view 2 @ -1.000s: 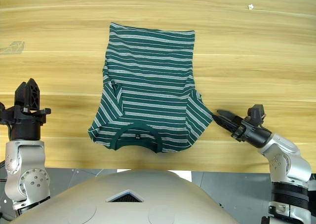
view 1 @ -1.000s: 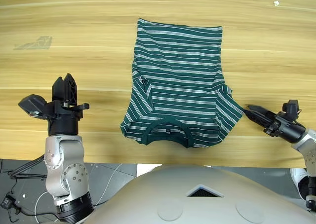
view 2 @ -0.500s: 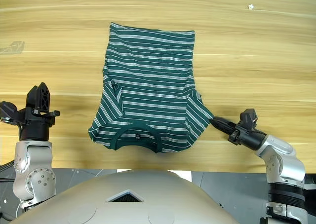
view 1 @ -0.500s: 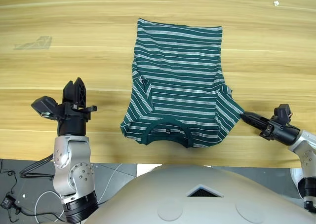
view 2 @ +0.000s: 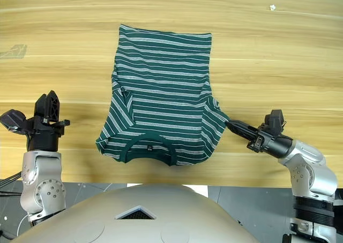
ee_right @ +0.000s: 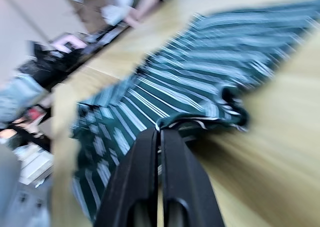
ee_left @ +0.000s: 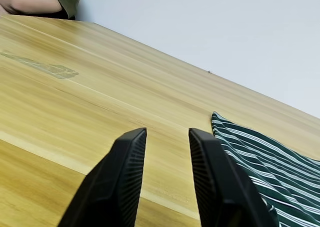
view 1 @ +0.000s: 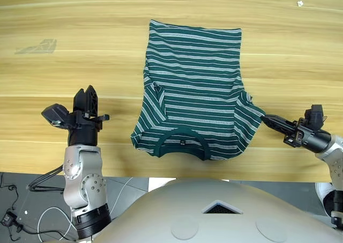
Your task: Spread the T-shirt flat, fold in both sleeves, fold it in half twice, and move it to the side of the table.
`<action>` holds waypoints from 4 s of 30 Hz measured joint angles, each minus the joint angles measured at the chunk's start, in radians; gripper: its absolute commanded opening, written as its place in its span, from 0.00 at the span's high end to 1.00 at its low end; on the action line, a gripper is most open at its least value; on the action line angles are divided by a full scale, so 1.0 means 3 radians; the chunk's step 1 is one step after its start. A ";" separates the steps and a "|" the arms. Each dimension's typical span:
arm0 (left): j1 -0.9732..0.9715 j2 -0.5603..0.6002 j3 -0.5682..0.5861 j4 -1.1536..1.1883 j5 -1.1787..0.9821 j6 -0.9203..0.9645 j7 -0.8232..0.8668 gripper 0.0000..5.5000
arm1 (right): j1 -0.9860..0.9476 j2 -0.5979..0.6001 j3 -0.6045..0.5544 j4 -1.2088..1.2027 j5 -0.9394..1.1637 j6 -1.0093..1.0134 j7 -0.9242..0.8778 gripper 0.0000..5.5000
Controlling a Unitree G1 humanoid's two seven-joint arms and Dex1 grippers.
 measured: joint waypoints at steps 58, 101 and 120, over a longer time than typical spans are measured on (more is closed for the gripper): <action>-0.0032 0.1507 -0.0377 0.0656 0.3045 -0.1509 -0.0204 0.71 | -0.0363 0.0061 0.0872 0.0187 -0.2037 -0.2883 -0.1144 0.49; -0.0514 0.3193 -0.1681 0.0897 0.6162 -0.3080 0.0993 1.00 | -0.0581 -0.0864 0.2077 0.1452 -0.3508 -0.5097 -0.2136 0.90; 0.0265 0.3367 -0.0990 0.0846 0.4177 -0.2643 -0.0092 1.00 | -0.0316 -0.1177 0.2333 0.0835 -0.2150 -0.3902 -0.1197 0.99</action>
